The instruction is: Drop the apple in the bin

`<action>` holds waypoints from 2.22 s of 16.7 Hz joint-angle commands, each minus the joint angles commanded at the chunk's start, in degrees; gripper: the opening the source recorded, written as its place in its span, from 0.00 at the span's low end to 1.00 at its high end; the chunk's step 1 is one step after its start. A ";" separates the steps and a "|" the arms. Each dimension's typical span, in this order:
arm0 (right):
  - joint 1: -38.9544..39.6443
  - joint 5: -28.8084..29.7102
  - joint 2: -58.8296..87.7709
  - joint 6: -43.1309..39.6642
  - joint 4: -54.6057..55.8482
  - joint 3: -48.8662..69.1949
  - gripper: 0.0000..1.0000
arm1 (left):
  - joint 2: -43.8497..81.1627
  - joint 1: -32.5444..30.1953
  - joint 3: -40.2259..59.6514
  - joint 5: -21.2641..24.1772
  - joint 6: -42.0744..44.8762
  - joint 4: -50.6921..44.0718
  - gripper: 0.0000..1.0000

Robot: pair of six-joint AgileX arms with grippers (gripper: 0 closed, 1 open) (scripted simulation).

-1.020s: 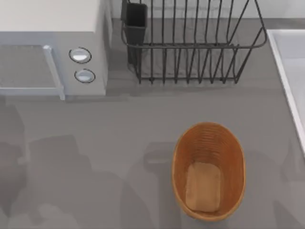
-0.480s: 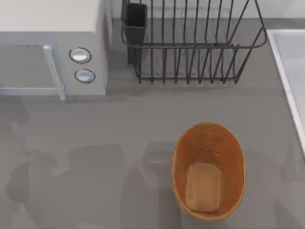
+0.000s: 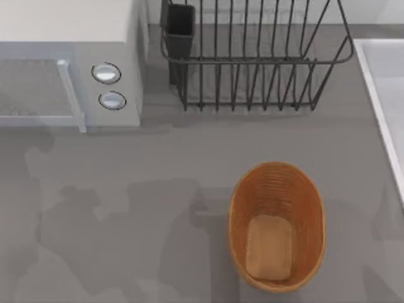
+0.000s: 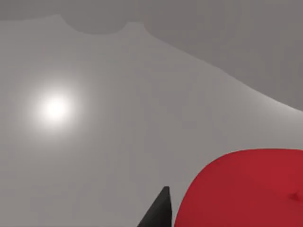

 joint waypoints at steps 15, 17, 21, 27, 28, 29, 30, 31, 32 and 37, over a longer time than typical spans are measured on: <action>0.00 0.00 0.00 0.00 0.00 0.00 1.00 | 18.49 -44.48 22.86 2.39 -79.13 -4.67 0.00; 0.00 0.00 0.00 0.00 0.00 0.00 1.00 | 20.69 -50.73 25.48 2.65 -91.65 -4.76 0.00; 0.00 0.00 0.00 0.00 0.00 0.00 1.00 | 23.49 -61.28 29.76 2.78 -111.24 -4.32 0.00; 0.00 0.00 0.00 0.00 0.00 0.00 1.00 | 24.50 -68.30 32.30 2.40 -122.53 -3.46 0.00; 0.00 0.00 0.00 0.00 0.00 0.00 1.00 | 24.50 -68.30 32.30 2.40 -122.53 -3.46 0.00; 0.00 0.00 0.00 0.00 0.00 0.00 1.00 | 24.50 -68.30 32.30 2.40 -122.53 -3.46 0.00; 0.00 0.00 0.00 0.00 0.00 0.00 1.00 | 24.50 -68.30 32.30 2.40 -122.53 -3.46 0.00; 0.00 0.00 0.00 0.00 0.00 0.00 1.00 | 24.29 -68.08 32.12 2.42 -122.38 -3.50 0.00; 0.00 0.00 0.00 0.00 0.00 0.00 1.00 | 24.30 -68.06 31.94 2.38 -122.41 -3.31 0.00; 0.00 0.00 0.00 0.00 0.00 0.00 1.00 | 24.72 -67.99 24.50 2.33 -122.77 4.79 0.00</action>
